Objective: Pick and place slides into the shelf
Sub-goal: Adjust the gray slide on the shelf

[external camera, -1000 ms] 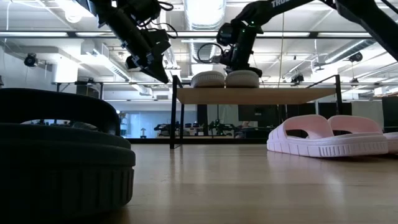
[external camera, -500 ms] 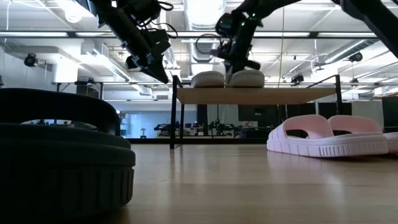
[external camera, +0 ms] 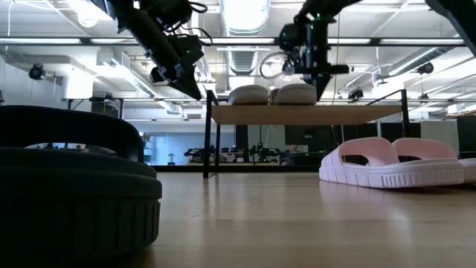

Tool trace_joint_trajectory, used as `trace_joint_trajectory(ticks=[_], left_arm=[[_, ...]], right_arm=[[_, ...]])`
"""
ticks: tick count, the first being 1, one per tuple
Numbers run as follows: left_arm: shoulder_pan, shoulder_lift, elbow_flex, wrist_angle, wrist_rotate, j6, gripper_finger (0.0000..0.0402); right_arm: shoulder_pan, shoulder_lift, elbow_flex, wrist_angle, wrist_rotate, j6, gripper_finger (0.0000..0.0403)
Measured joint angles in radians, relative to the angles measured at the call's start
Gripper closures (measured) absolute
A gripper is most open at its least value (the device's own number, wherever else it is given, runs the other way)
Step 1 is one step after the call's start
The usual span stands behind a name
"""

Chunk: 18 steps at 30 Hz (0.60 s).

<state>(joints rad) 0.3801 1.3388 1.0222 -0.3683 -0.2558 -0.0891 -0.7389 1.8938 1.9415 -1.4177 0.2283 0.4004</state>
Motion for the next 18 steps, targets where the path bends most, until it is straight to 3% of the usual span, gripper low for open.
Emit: trace_joint_trajectory(ticks=[3, 10, 18], left_arm=[[0.000, 0.000, -0.001, -0.002, 0.000, 0.000, 0.0402], [0.000, 0.000, -0.003, -0.008, 0.000, 0.000, 0.0402], [0.000, 0.000, -0.015, -0.009, -0.003, -0.003, 0.0402]], right_arm=[[-0.011, 0.000, -0.066, 0.015, -0.108, 0.000, 0.0394], [0.030, -0.001, -0.159, 0.137, -0.207, 0.002, 0.0394], [0.045, 0.001, -0.147, 0.201, -0.232, 0.026, 0.0394]])
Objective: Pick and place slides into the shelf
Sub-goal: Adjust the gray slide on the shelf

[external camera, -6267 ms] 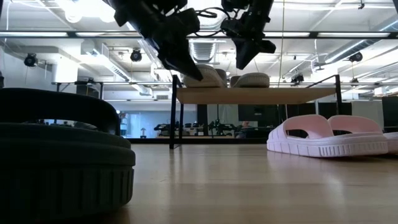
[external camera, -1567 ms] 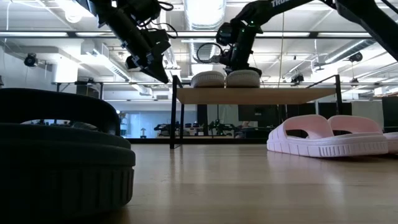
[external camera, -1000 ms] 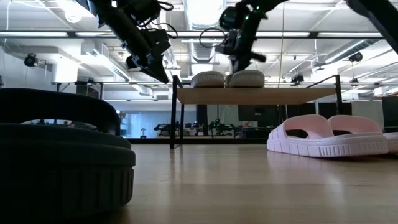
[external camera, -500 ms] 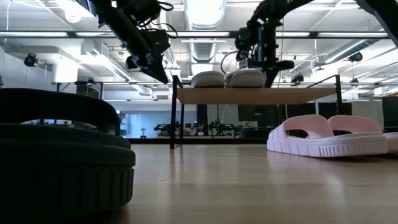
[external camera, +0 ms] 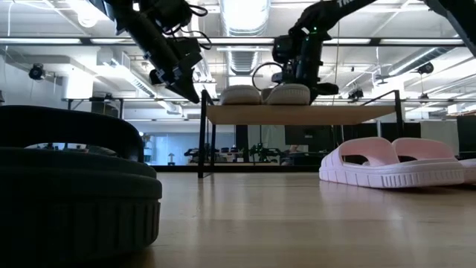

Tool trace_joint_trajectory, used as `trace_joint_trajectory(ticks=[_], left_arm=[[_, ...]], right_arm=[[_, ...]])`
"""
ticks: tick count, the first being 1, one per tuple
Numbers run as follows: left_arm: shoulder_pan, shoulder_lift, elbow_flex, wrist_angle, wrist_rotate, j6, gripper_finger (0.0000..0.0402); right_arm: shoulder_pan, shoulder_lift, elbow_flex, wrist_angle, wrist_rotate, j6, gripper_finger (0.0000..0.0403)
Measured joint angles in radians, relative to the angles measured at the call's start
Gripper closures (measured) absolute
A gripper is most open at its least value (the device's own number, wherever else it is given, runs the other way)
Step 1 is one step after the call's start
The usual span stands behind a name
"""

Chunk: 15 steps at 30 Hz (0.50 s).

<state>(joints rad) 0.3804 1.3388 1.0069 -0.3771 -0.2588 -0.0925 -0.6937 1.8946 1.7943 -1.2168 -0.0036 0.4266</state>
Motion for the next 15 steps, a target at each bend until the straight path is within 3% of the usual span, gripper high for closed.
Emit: trace_joint_trajectory(ticks=[11, 15], left_arm=[[0.000, 0.000, 0.000, 0.002, 0.006, -0.001, 0.0402], [0.000, 0.000, 0.000, 0.002, 0.015, -0.005, 0.0402]], right_arm=[[0.006, 0.000, 0.060, -0.049, -0.022, -0.010, 0.0394], [0.006, -0.003, 0.068, -0.180, 0.061, -0.044, 0.0394]])
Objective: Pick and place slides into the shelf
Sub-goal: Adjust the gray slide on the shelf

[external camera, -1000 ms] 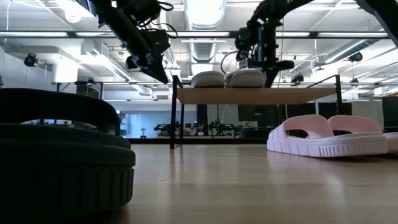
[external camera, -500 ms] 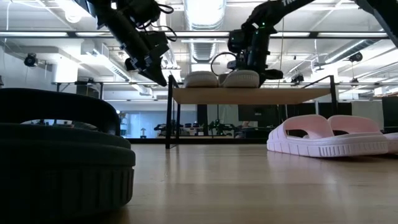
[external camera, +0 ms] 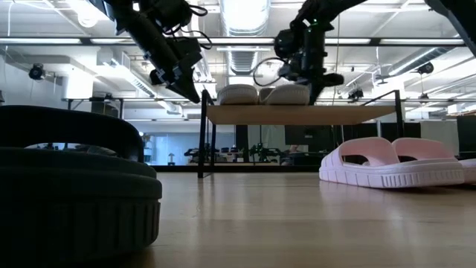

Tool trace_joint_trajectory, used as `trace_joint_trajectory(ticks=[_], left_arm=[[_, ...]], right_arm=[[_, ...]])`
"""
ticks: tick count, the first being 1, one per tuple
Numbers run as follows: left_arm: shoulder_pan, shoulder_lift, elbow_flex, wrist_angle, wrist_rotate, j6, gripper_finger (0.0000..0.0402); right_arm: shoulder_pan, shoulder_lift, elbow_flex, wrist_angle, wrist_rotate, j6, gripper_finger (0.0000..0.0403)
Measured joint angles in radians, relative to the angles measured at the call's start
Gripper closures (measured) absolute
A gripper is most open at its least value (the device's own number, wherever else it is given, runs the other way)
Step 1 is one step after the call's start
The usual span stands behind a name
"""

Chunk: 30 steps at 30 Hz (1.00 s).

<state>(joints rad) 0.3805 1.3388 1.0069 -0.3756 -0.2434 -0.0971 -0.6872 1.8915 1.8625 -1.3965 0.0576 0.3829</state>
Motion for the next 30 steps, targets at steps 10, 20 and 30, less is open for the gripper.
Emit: trace_joint_trajectory(ticks=[10, 20, 30], left_arm=[[0.000, 0.000, 0.000, 0.000, 0.003, -0.001, 0.0402], [0.000, 0.000, 0.000, 0.000, 0.004, 0.005, 0.0402], [0.000, 0.000, 0.000, 0.000, 0.005, 0.005, 0.0402]], right_arm=[[0.029, -0.132, -0.079, -0.063, -0.058, -0.039, 0.0394], [0.120, -0.173, -0.229, 0.097, -0.121, -0.112, 0.0394], [0.147, -0.180, -0.273, 0.172, -0.154, -0.147, 0.0394]])
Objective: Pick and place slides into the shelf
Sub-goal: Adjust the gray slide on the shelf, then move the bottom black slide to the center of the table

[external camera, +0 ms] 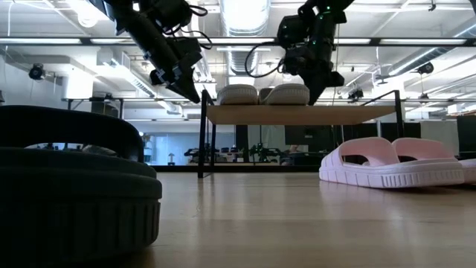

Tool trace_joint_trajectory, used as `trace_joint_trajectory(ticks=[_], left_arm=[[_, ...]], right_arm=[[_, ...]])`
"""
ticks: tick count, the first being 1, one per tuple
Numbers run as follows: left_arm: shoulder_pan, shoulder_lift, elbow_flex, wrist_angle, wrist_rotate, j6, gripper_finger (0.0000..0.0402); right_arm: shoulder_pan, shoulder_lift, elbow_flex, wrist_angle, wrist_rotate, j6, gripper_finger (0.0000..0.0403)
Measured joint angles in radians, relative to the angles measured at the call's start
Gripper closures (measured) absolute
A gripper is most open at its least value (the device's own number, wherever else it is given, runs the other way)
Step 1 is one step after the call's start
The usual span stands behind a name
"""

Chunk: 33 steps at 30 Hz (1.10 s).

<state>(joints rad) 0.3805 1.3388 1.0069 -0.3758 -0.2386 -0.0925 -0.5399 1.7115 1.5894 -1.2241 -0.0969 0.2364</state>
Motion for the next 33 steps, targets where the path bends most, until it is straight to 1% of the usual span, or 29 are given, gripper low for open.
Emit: trace_joint_trajectory(ticks=[2, 6, 12, 16, 22, 24, 29, 31, 33], left_arm=[[0.000, 0.000, 0.000, 0.000, 0.000, 0.000, 0.0402], [0.000, 0.000, 0.000, 0.000, 0.000, -0.001, 0.0402], [0.000, 0.000, 0.000, 0.000, 0.003, -0.006, 0.0402], [0.000, 0.000, 0.000, 0.000, 0.006, -0.006, 0.0402], [0.000, 0.000, 0.000, 0.000, 0.030, -0.006, 0.0402], [0.000, 0.000, 0.001, -0.009, 0.030, -0.012, 0.0402], [0.003, -0.015, 0.002, -0.186, 0.028, -0.032, 0.0402], [0.004, -0.022, 0.002, -0.253, 0.030, -0.032, 0.0402], [0.004, -0.032, 0.002, -0.303, 0.075, -0.033, 0.0402]], right_arm=[[0.001, 0.000, 0.000, 0.027, -0.017, 0.006, 0.0394], [-0.001, 0.000, 0.000, 0.061, -0.018, 0.015, 0.0394], [-0.001, 0.000, 0.000, 0.062, -0.022, 0.017, 0.0394], [0.003, 0.000, 0.000, 0.062, -0.059, 0.017, 0.0394], [0.004, -0.002, 0.000, 0.042, -0.055, 0.017, 0.0394], [0.003, -0.008, 0.000, 0.020, -0.022, 0.017, 0.0394], [0.003, -0.045, 0.000, -0.061, 0.075, 0.006, 0.0394], [0.003, -0.073, 0.000, -0.063, 0.076, 0.006, 0.0394], [0.004, -0.106, 0.000, -0.063, 0.072, 0.001, 0.0394]])
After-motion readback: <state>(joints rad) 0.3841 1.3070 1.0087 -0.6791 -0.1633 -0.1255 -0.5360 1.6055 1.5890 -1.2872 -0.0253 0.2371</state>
